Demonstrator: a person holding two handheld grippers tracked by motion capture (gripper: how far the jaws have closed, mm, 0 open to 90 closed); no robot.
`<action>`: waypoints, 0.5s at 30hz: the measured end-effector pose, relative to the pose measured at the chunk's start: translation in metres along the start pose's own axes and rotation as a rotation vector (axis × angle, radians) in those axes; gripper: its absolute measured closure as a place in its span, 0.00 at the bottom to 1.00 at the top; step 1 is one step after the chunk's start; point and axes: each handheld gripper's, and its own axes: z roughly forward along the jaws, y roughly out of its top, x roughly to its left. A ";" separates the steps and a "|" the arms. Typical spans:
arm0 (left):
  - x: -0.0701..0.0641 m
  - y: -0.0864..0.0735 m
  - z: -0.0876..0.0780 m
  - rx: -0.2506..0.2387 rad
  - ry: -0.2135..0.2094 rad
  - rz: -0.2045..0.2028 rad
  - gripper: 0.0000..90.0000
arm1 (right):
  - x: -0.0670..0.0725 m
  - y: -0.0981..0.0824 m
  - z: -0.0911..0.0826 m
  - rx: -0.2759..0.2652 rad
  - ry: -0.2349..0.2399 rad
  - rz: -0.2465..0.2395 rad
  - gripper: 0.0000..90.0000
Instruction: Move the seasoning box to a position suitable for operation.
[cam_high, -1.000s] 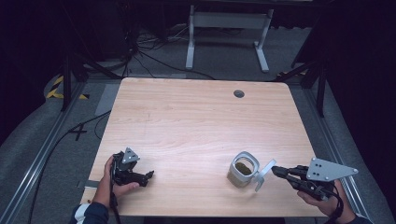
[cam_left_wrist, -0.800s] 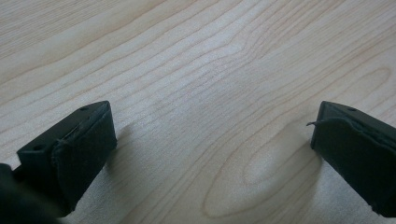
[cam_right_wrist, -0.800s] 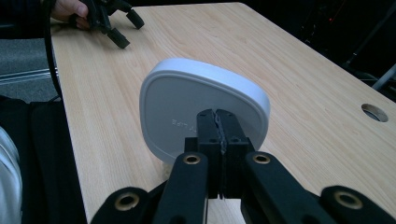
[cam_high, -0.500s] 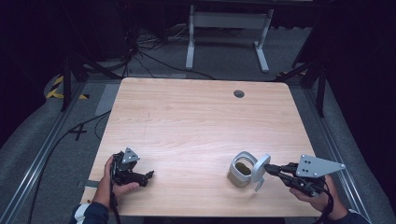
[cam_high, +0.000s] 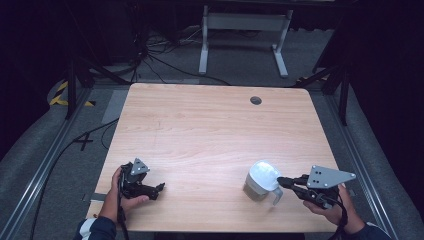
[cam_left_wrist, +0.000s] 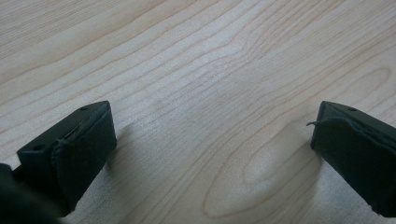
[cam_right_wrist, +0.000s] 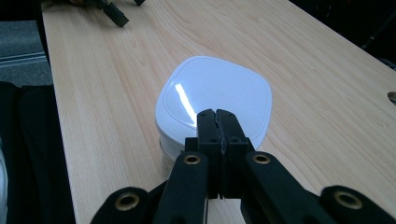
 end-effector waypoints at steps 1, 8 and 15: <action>0.000 0.000 0.000 0.004 0.001 0.001 0.00 | 0.000 0.000 0.001 0.000 0.000 -0.001 1.00; 0.001 0.000 0.000 0.001 -0.006 0.008 0.00 | -0.005 -0.001 0.000 -0.010 -0.009 0.012 1.00; 0.001 0.000 0.000 0.002 -0.008 0.011 0.01 | -0.012 -0.002 -0.005 -0.024 -0.049 0.008 1.00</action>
